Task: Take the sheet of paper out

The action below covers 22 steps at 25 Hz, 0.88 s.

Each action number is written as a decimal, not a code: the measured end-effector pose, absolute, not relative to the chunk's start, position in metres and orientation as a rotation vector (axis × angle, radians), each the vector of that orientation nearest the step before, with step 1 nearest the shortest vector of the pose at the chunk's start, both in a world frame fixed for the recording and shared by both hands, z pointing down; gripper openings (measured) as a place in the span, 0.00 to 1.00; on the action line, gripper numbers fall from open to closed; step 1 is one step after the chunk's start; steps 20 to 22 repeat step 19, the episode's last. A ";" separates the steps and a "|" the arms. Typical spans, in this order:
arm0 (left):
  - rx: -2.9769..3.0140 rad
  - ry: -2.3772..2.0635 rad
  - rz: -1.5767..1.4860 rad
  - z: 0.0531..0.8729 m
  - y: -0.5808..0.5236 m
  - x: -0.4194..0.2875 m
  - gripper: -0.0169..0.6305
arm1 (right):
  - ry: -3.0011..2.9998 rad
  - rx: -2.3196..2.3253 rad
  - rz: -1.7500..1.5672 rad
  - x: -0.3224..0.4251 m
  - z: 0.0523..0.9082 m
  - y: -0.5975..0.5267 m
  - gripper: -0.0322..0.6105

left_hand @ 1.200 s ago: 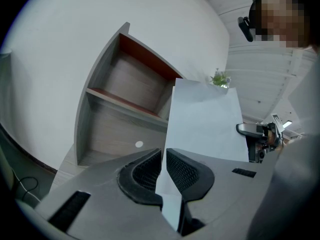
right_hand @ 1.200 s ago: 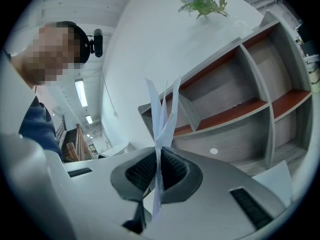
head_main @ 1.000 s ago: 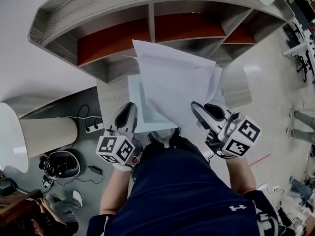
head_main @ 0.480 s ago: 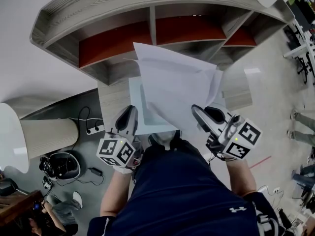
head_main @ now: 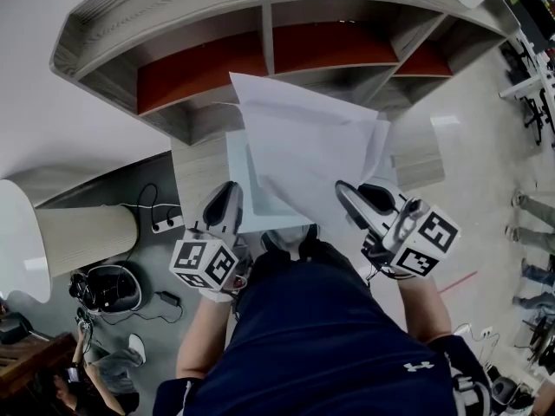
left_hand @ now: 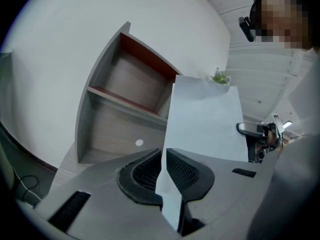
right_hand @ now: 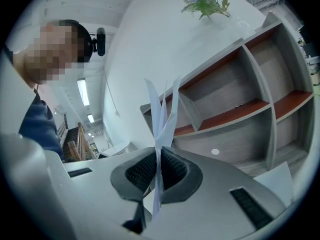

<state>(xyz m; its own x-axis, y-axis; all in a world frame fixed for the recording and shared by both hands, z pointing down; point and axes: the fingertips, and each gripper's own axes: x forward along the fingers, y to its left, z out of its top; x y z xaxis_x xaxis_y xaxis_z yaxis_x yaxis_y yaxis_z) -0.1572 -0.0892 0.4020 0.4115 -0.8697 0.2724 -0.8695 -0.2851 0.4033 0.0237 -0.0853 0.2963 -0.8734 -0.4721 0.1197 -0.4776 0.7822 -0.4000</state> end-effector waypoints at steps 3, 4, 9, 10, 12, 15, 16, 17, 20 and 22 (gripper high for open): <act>2.182 -1.475 0.005 0.403 -0.090 -0.157 0.09 | -2.951 0.784 0.674 0.023 0.298 -0.086 0.07; 2.182 -1.475 0.006 0.403 -0.090 -0.157 0.09 | -2.951 0.782 0.675 0.023 0.298 -0.086 0.07; 2.189 -1.470 0.006 0.401 -0.091 -0.155 0.09 | -2.952 0.780 0.666 0.024 0.297 -0.086 0.07; 2.190 -1.469 0.007 0.401 -0.091 -0.155 0.09 | -2.952 0.779 0.664 0.024 0.297 -0.085 0.07; 2.190 -1.468 0.010 0.401 -0.091 -0.155 0.09 | -2.952 0.777 0.661 0.024 0.296 -0.085 0.07; 2.188 -1.466 0.013 0.402 -0.090 -0.154 0.09 | -2.950 0.775 0.661 0.024 0.296 -0.084 0.07; 2.189 -1.466 0.014 0.402 -0.090 -0.154 0.09 | -2.949 0.774 0.662 0.024 0.297 -0.084 0.07; 2.189 -1.465 0.015 0.402 -0.090 -0.154 0.09 | -2.948 0.774 0.662 0.024 0.297 -0.084 0.07; 2.191 -1.463 0.015 0.402 -0.090 -0.153 0.09 | -2.947 0.775 0.662 0.025 0.298 -0.084 0.07; 2.191 -1.463 0.015 0.402 -0.090 -0.153 0.09 | -2.947 0.775 0.662 0.025 0.298 -0.084 0.07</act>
